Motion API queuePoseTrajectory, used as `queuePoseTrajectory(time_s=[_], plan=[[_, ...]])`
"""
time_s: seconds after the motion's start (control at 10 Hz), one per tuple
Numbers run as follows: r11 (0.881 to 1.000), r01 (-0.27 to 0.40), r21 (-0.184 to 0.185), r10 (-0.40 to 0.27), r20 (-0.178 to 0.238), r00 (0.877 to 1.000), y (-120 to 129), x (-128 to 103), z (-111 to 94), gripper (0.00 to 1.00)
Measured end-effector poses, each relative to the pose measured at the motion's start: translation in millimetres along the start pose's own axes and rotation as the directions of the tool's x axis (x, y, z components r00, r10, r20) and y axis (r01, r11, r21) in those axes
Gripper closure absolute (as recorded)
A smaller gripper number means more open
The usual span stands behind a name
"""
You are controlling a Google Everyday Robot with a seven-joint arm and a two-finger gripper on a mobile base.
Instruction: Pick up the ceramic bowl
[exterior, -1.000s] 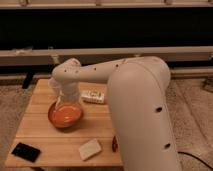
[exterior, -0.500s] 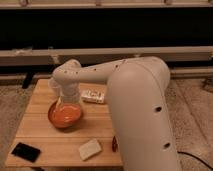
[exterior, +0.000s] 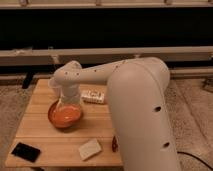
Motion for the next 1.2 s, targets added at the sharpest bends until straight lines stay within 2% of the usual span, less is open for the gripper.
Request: queuePoseTrajectory(time_s=[1.2], plan=[[1.0, -0.026, -0.005, 0.026, 0.004, 1.0, -1, -1, 15, 0.2]])
